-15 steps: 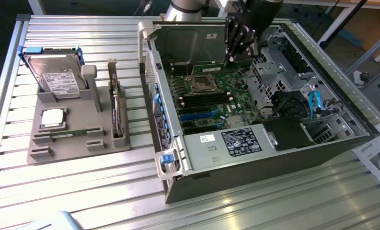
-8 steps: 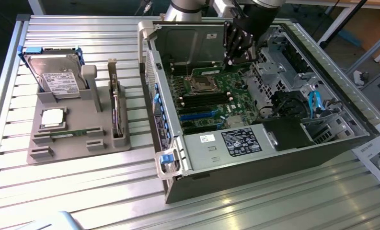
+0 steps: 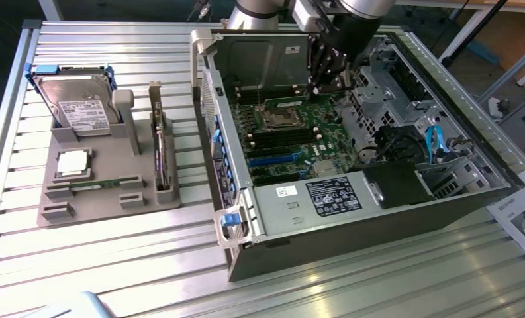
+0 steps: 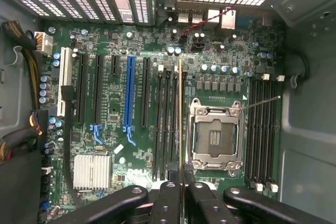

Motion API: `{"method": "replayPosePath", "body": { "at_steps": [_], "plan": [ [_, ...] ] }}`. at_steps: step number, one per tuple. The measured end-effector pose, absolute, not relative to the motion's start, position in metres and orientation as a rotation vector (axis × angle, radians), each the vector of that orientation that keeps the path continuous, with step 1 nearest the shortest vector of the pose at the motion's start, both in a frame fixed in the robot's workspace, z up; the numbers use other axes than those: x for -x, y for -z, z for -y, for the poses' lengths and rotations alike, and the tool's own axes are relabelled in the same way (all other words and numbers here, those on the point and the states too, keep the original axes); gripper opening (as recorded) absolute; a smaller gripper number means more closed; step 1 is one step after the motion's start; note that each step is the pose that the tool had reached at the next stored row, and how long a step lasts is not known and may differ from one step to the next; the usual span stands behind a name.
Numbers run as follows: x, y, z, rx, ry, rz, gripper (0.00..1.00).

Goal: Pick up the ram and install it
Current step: 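Insert the ram into the slot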

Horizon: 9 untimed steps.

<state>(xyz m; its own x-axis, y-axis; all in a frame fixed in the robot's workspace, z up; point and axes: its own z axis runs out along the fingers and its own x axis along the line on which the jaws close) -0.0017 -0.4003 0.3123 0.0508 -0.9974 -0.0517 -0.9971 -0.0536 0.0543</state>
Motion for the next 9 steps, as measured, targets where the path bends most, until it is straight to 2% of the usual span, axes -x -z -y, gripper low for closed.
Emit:
{"method": "replayPosePath", "body": {
  "at_steps": [9],
  "plan": [
    [0.0017,-0.304,0.4003,-2.274,0.118,2.159,0.12]
  ]
}}
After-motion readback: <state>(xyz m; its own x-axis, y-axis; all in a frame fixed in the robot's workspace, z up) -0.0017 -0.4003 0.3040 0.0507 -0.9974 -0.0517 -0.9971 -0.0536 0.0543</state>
